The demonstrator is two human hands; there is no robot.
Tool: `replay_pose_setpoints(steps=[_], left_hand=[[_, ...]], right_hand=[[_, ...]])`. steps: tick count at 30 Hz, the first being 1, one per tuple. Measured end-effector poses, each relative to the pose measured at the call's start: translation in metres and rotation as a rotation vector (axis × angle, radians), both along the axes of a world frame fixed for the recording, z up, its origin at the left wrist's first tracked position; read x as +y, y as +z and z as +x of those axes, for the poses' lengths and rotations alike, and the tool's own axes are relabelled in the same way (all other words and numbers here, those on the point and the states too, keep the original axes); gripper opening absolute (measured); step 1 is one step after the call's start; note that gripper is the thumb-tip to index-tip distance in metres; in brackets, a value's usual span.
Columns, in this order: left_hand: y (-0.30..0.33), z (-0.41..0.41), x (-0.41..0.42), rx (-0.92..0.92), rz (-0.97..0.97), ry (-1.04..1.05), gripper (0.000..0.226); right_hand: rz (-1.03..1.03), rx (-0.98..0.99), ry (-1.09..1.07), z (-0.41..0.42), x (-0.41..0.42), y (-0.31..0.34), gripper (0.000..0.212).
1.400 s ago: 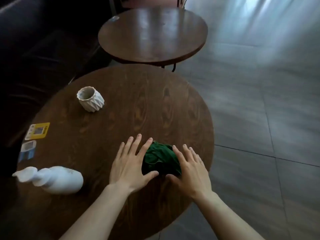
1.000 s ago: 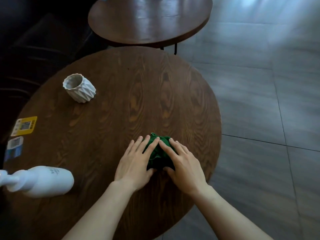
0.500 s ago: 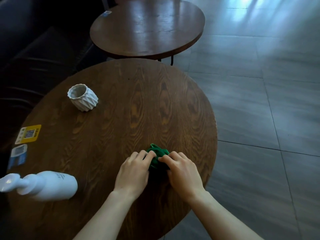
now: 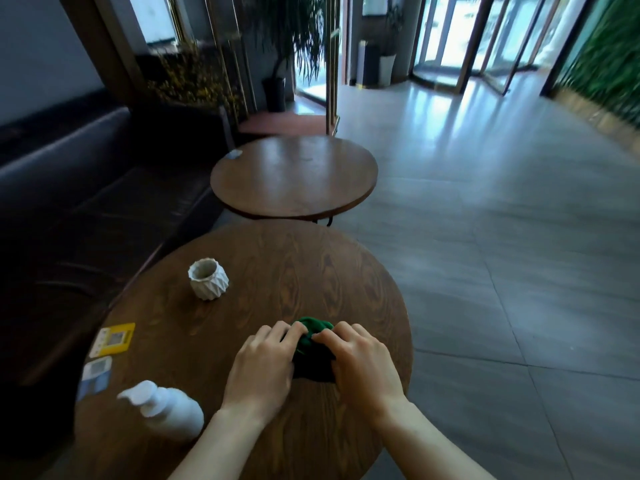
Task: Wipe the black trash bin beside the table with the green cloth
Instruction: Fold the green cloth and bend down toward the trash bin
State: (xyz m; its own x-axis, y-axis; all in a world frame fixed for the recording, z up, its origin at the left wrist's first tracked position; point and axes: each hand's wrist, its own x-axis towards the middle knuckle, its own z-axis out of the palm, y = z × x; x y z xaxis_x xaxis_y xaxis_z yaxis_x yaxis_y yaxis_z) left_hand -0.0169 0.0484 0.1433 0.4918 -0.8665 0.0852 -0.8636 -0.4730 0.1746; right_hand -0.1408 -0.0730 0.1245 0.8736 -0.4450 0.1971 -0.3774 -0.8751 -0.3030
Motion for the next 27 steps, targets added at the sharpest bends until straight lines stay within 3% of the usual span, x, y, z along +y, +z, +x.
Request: replay_pose_setpoints(steps=[16, 27], left_hand=[[0.327, -0.03, 0.176, -0.299, -0.39, -0.113, 0.039], [0.444, -0.074, 0.248, -0.401, -0.584, -0.189, 0.036]], right_hand=[[-0.35, -0.304, -0.127, -0.04, 0.186, 0.336, 0.028], [-0.485, -0.436, -0.087, -0.09, 0.262, 0.463, 0.032]])
